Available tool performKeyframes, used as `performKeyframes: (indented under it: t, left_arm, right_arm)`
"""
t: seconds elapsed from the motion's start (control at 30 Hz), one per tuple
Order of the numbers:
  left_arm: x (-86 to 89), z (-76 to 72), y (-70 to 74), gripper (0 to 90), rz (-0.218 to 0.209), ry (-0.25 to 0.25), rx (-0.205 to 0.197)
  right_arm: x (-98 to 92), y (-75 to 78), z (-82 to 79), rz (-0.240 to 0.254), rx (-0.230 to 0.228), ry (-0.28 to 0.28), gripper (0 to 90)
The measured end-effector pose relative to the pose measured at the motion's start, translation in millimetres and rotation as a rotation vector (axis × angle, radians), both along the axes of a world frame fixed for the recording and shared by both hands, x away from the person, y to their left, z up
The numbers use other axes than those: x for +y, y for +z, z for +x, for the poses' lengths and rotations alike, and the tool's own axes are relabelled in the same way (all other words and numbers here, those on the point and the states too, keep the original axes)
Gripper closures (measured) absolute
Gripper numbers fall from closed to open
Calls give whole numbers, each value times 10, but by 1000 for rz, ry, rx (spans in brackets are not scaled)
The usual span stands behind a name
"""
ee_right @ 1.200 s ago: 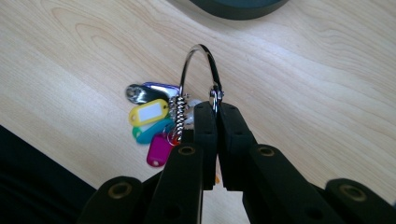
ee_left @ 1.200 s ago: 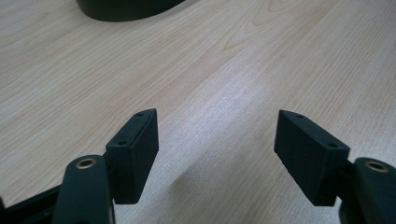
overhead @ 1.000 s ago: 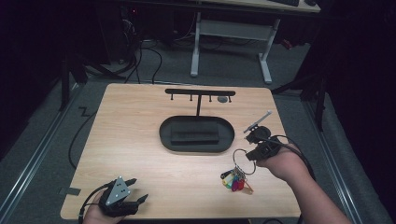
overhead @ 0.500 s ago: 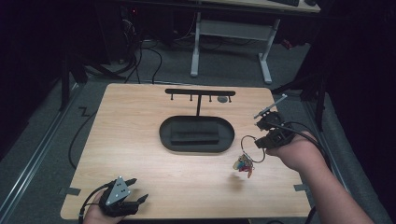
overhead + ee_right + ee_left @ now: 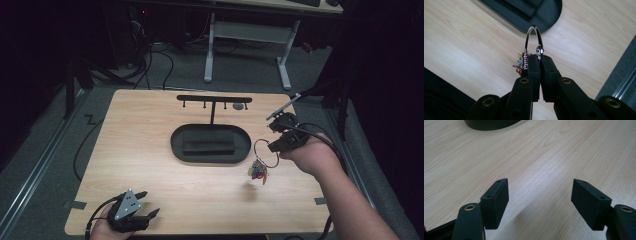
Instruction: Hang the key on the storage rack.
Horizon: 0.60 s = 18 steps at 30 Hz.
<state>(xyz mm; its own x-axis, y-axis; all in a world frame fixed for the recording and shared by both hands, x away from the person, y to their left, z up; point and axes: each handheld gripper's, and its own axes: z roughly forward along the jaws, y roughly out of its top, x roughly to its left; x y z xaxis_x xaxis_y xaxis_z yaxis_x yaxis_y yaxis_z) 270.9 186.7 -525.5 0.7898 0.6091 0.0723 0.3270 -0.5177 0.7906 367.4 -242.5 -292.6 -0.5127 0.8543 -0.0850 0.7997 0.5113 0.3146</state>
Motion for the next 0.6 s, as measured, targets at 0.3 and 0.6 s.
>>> performKeyframes:
  t: [0.3,0.6]
  left_arm:
    - [9,3,-2,307,0,0,-2]
    - [26,-4,-4,307,0,7,-2]
  right_arm:
    - [194,-18,277,-6,-13,27,879]
    - [255,-56,531,-5,-15,17,880]
